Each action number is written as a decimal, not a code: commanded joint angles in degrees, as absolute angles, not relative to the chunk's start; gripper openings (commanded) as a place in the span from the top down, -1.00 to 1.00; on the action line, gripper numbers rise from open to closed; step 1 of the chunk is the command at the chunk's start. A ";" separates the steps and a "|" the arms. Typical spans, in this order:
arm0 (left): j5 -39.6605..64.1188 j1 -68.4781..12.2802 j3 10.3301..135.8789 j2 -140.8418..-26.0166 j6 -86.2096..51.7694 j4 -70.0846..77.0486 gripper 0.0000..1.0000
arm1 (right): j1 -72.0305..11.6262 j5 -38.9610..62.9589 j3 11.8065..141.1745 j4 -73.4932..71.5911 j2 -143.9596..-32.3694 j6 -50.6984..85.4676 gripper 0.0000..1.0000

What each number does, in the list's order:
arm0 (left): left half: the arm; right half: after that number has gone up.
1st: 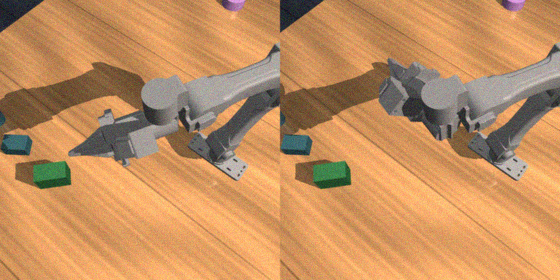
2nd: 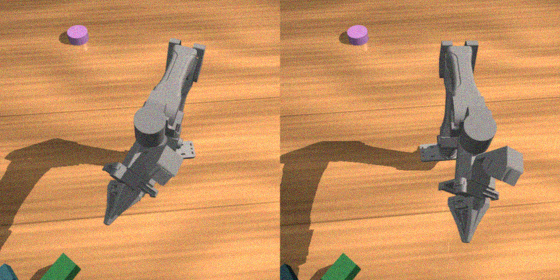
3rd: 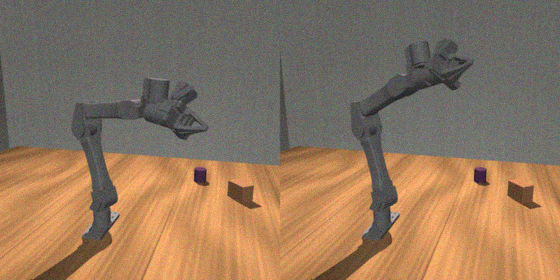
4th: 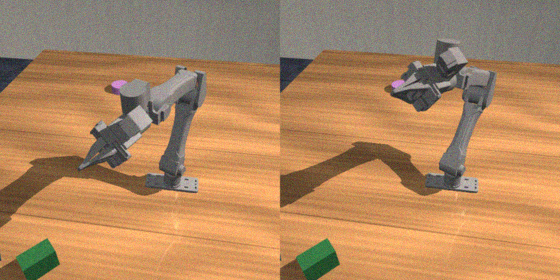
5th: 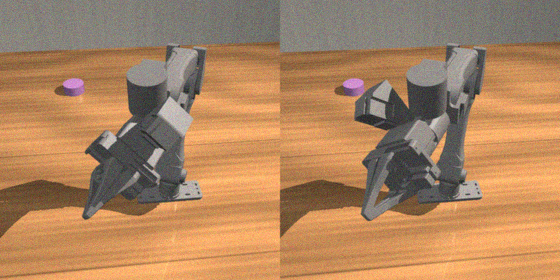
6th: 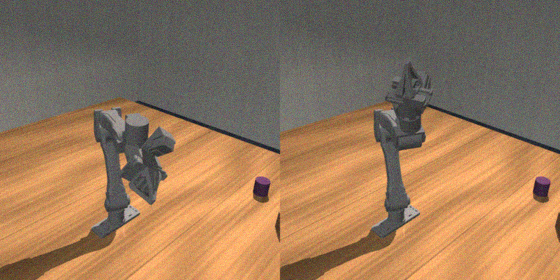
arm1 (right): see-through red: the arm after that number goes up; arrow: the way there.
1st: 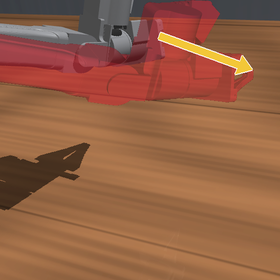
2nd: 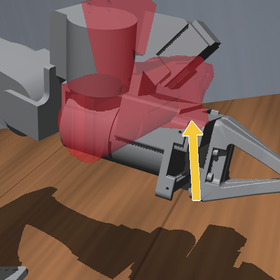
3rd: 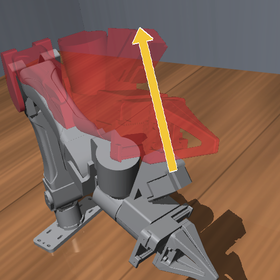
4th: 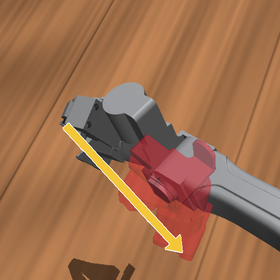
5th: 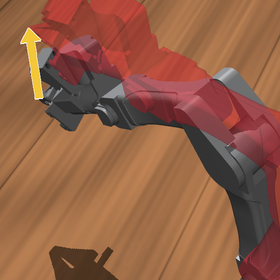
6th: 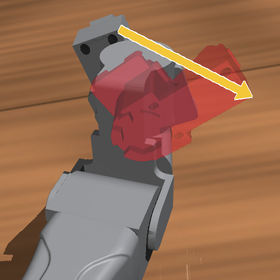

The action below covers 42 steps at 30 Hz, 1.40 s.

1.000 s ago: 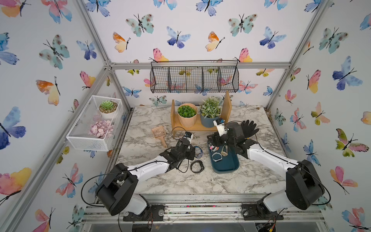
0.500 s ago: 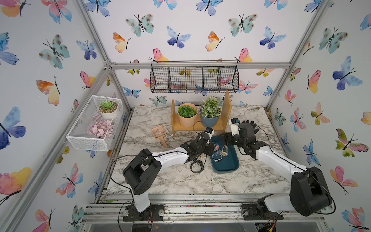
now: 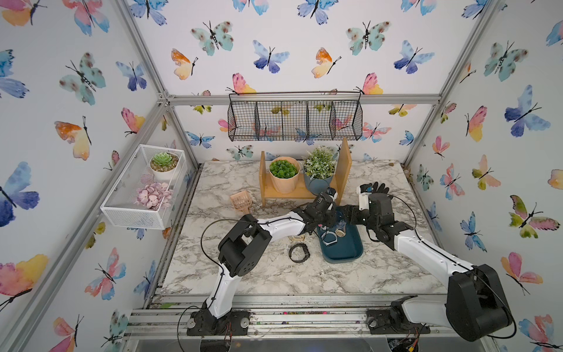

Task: Put the watch into the storage box
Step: Place the watch in the storage box, then pick up the watch at the center of the board.

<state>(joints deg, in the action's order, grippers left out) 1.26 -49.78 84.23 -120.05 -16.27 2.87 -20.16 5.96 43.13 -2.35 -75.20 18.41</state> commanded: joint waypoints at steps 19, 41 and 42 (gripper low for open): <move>1.68 -49.68 87.95 -122.05 -14.94 0.79 0.38 | -19.78 6.94 42.80 -5.58 -74.11 16.71 -0.41; -4.19 -36.98 55.35 -83.75 -16.80 3.40 0.25 | -38.77 14.04 47.62 -8.66 -83.73 2.66 -0.35; -4.13 -36.15 53.72 -82.24 -17.22 3.35 0.24 | -39.75 14.08 48.23 -8.32 -84.73 1.87 -0.34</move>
<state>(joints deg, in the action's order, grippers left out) -2.15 -37.60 57.91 -84.88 -16.16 4.99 -38.04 12.49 45.74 -8.36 -82.67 5.74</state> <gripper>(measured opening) 0.378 0.672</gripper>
